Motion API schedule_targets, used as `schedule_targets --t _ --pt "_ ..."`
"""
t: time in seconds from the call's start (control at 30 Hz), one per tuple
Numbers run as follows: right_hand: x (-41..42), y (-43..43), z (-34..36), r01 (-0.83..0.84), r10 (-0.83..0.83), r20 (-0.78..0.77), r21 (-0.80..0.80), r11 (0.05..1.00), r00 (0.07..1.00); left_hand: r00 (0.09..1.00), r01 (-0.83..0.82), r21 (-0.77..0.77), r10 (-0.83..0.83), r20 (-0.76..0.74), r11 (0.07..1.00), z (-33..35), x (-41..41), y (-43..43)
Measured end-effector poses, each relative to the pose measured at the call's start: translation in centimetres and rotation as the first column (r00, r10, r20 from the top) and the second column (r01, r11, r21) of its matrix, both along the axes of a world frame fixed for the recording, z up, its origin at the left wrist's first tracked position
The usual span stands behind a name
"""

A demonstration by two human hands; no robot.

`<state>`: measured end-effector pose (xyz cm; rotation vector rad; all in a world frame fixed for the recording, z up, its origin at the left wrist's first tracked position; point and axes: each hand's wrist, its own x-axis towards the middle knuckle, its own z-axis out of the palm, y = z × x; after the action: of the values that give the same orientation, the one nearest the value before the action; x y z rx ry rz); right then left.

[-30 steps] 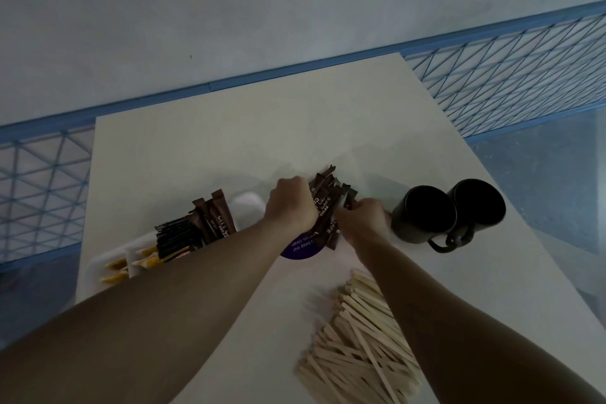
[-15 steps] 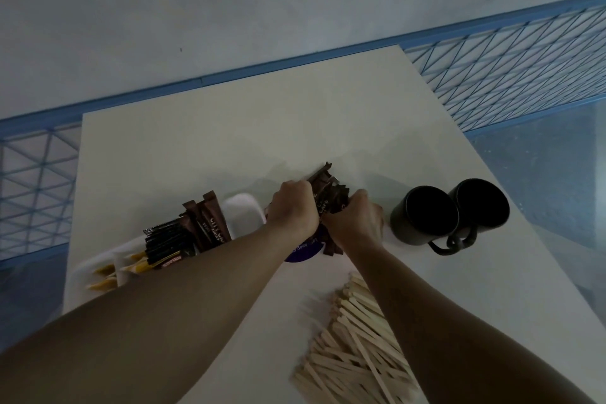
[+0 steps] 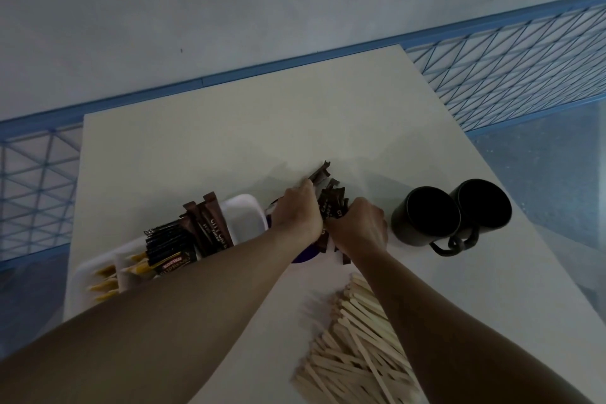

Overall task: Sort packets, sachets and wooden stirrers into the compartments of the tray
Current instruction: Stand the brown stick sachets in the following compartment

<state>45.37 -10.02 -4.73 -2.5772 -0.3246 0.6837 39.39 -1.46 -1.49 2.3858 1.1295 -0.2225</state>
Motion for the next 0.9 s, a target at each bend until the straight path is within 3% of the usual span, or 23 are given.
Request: schedule_targets --t 0.23,0.67,0.9 --pt "-0.28 -0.52 0.14 -0.054 0.052 0.064 0.018 0.998 0.997 0.999 0.038 -0.019 -0.039 -0.033 0.999 -0.35 0.14 0.06" --pt "-0.09 -0.65 0.25 -0.033 0.034 -0.003 0.156 0.987 0.999 0.999 0.002 -0.111 0.003 0.044 0.994 -0.05 0.76 -0.11" --pt "0.19 -0.56 -0.10 -0.043 0.044 -0.003 0.190 0.981 0.999 0.999 0.028 -0.036 -0.027 0.028 0.999 -0.18 0.94 -0.27"
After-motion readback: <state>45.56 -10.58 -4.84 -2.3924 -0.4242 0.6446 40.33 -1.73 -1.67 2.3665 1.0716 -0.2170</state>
